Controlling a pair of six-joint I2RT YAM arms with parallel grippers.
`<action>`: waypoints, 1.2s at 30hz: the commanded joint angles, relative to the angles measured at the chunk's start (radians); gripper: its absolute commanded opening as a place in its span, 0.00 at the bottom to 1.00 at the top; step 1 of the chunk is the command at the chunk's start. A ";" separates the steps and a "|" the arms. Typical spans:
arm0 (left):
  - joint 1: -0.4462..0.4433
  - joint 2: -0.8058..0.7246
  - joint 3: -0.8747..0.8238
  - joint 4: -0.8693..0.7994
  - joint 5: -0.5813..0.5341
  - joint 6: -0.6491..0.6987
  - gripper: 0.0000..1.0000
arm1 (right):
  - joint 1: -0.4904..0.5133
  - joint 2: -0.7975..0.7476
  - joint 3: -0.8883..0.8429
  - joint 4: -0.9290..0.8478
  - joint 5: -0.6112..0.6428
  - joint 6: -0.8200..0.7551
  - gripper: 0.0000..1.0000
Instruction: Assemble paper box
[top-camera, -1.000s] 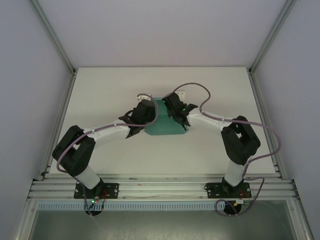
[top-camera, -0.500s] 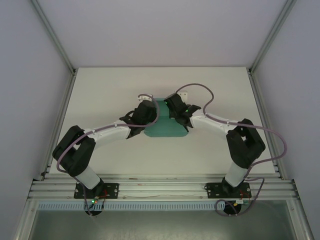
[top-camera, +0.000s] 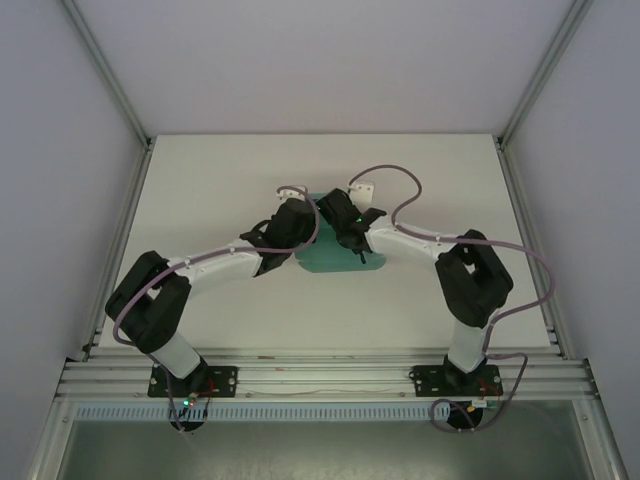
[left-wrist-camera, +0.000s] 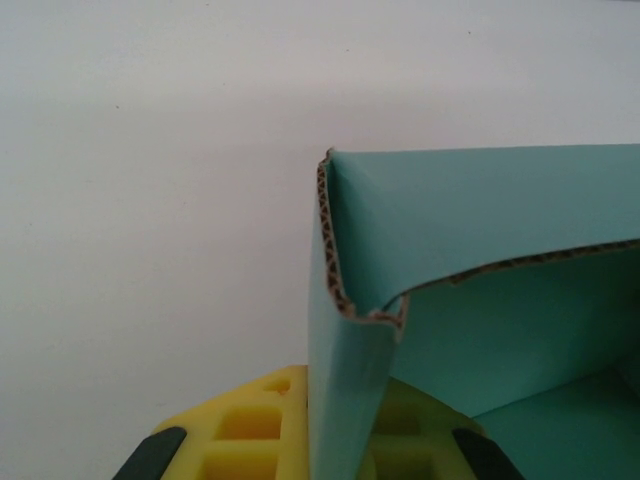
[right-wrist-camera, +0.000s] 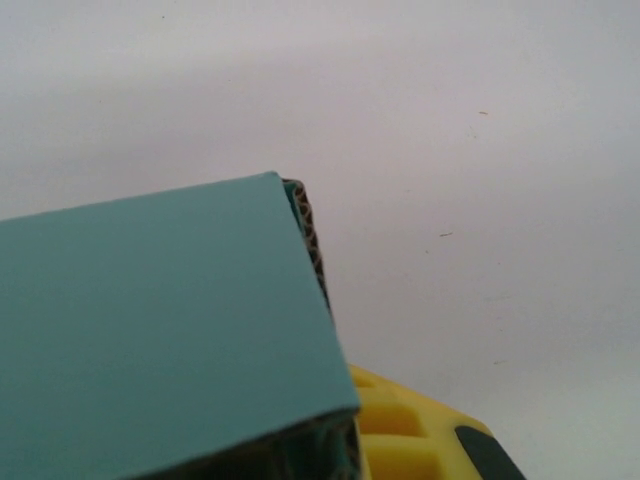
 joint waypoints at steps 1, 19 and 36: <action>0.021 -0.018 0.023 -0.041 -0.079 -0.052 0.00 | -0.063 -0.066 -0.119 0.169 0.075 -0.048 0.04; 0.023 -0.050 -0.002 -0.014 0.003 0.030 0.00 | -0.091 -0.498 -0.425 0.543 -0.592 -0.285 1.00; -0.042 0.145 0.314 -0.798 0.352 0.599 0.00 | -0.216 -0.840 -0.529 -0.091 -0.320 -0.062 1.00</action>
